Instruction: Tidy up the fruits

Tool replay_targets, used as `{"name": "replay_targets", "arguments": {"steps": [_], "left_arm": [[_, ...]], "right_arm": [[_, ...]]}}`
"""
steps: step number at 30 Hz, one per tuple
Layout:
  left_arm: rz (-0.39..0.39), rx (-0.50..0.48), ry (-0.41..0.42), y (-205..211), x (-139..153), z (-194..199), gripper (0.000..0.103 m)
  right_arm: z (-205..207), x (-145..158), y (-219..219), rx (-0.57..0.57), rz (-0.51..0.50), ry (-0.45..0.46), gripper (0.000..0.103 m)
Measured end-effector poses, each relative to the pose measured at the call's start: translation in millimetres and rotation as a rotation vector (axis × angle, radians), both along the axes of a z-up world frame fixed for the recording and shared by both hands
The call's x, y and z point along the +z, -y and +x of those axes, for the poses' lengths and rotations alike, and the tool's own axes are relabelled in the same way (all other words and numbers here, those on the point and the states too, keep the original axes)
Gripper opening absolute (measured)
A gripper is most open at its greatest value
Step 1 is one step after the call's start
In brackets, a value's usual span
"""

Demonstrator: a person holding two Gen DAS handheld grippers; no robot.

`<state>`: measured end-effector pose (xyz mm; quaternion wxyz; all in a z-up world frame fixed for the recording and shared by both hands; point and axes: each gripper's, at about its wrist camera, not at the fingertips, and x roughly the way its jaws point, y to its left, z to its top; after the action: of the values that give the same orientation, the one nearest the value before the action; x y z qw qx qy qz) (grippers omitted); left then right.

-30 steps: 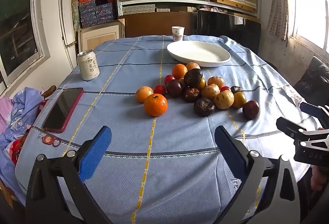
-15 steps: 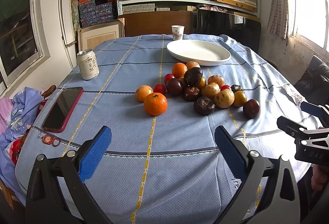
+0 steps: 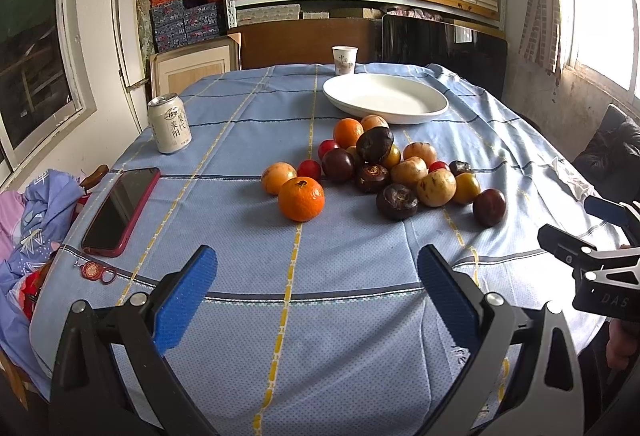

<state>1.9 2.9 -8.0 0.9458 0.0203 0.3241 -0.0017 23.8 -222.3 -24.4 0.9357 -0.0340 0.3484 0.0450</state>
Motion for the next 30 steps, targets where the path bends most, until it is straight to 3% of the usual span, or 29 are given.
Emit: {"name": "replay_targets", "arguments": {"steps": [30], "left_arm": [[0.003,-0.001,-0.006,4.5,-4.0,-0.3,0.098]], "right_arm": [[1.1,-5.9,-2.3,-0.001,-0.007,-0.014,0.1]]}}
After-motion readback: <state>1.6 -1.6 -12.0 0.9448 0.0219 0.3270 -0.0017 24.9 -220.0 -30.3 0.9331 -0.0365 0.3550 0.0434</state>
